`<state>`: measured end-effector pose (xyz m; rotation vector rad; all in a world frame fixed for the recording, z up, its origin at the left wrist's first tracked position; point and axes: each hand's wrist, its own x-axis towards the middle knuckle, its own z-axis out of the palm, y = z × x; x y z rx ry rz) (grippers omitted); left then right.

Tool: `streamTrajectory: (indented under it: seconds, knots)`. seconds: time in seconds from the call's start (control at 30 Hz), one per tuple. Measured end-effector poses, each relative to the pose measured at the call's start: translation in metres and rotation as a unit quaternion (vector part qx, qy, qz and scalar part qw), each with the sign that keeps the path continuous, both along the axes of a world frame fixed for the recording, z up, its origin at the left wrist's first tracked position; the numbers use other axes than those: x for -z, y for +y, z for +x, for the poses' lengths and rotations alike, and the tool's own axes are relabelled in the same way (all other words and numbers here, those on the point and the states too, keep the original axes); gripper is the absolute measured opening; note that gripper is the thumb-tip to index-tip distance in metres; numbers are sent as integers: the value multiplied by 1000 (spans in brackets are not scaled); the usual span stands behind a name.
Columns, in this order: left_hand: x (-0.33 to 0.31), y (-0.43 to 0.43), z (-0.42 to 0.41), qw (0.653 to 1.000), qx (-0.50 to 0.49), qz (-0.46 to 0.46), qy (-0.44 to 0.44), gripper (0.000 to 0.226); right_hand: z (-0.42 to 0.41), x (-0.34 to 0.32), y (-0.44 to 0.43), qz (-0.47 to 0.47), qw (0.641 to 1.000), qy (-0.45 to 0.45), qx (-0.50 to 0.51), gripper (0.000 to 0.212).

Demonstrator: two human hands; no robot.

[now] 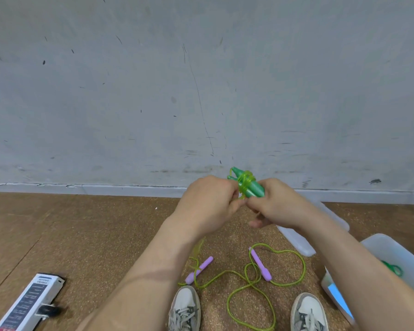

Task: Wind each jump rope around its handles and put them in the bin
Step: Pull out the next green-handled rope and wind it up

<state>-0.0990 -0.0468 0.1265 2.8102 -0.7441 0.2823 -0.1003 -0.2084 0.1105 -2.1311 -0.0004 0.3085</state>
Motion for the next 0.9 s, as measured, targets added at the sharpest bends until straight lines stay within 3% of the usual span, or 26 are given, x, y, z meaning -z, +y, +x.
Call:
streamTrajectory:
  seconds: [0.07,0.13,0.37,0.5,0.6,0.7,0.8,0.9]
  knots:
    - [0,-2,-2,1000,24,5,13,20,1,3,1,-157,986,-37,-32,10]
    - [-2,-6,-4,998,49,-13,34,18,2,3,2,-251,965,-46,-51,10]
    - [-9,7,5,984,0,-148,95,14,-4,-1,11,-373,916,-66,-133,18]
    - [-8,19,8,948,21,-203,242,16,-16,-9,14,-395,885,-71,-236,25]
    - [-3,27,11,899,45,-255,353,13,-21,-12,15,-306,907,-52,-283,28]
    - [-2,27,10,829,66,-347,433,31,-23,-19,12,-114,957,-7,-267,27]
    - [1,17,9,756,50,-438,484,35,-27,-25,8,48,973,30,-222,28]
    - [13,8,14,745,15,-467,476,40,-27,-25,7,163,973,28,-161,20]
